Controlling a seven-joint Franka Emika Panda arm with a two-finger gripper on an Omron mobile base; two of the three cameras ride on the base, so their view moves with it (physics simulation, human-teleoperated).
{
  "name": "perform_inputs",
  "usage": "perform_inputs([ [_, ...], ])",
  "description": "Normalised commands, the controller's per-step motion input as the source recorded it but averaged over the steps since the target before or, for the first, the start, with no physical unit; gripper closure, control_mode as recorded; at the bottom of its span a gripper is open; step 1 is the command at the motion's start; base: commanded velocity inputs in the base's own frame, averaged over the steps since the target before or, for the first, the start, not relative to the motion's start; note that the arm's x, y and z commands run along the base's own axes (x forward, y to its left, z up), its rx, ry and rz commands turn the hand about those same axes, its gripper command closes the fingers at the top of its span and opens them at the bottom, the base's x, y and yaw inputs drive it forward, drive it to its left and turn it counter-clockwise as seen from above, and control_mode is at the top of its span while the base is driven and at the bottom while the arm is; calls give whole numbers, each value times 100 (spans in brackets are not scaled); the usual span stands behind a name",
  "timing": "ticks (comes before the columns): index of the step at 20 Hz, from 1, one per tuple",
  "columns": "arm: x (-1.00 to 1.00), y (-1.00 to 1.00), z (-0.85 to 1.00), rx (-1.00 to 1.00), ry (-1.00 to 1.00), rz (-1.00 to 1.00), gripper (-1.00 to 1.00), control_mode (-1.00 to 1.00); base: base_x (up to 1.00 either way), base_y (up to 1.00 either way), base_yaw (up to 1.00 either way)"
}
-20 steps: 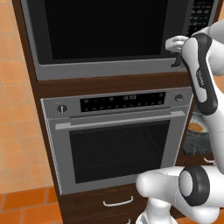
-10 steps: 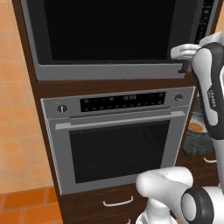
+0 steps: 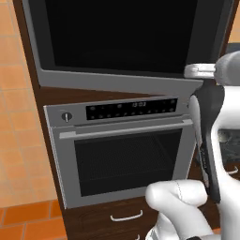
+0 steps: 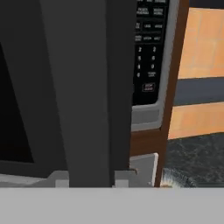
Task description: Open the microwave, place the bowl with waffle inside the microwave, then close the microwave door and turn it on.
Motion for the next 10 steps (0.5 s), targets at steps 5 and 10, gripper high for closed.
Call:
perform_inputs([
  [5, -95, 34, -19, -25, -4, -33, 100, -100, 0, 0, 0],
  [10, -98, 14, -9, -23, -2, -29, 100, -100, 0, 0, 0],
])
